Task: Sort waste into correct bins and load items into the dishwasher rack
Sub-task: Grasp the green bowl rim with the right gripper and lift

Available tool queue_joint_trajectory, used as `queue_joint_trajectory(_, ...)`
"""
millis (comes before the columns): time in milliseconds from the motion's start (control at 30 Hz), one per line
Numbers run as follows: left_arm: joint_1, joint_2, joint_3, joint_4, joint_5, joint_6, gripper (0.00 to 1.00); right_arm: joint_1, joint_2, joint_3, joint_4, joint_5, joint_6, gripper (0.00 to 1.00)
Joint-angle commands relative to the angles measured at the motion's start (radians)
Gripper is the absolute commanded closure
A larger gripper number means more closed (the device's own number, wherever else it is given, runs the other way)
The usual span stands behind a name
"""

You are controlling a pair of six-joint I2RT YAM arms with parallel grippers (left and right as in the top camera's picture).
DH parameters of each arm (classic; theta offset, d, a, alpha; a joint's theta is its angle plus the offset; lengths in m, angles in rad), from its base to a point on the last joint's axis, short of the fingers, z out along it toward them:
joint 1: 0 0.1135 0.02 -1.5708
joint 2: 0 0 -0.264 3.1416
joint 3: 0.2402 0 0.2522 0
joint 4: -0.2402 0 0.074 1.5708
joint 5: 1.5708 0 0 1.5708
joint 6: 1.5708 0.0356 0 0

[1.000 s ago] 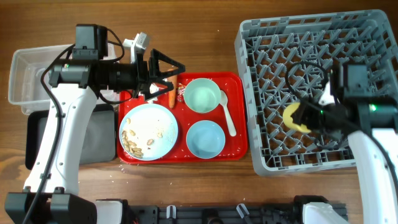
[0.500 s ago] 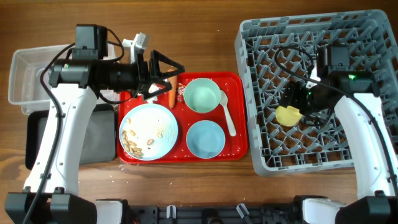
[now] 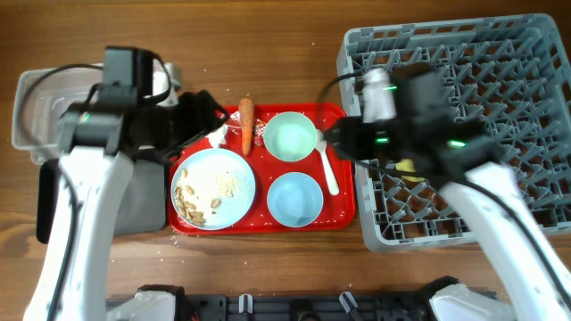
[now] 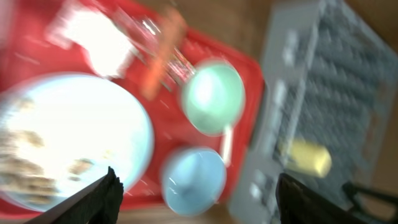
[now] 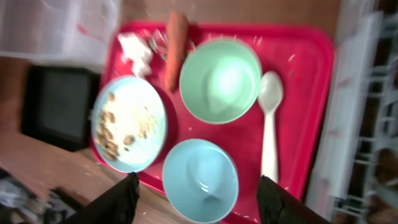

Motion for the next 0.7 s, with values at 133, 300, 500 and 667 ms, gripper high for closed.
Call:
queue_joint_trajectory(133, -0.001, -0.241, 0.041, -0.001, -0.493, -0.052, 0.0, 0.093, 0.363, 0.005, 0.116, 0.342, 0.281, 0.43)
queue_joint_trajectory(300, -0.001, -0.279, 0.041, -0.001, -0.502, -0.041, 0.0, 0.089, 0.494, 0.005, 0.212, 0.297, 0.278, 0.51)
queue_joint_trajectory(500, -0.001, -0.272, 0.04, -0.002, -0.502, -0.041, 0.0, 0.087, 0.542, 0.006, 0.235, 0.285, 0.28, 0.96)
queue_joint_trajectory(667, -0.001, -0.269, 0.04, -0.001, -0.502, -0.041, 0.0, 0.06, 0.418, 0.026, 0.19, 0.335, 0.276, 0.96)
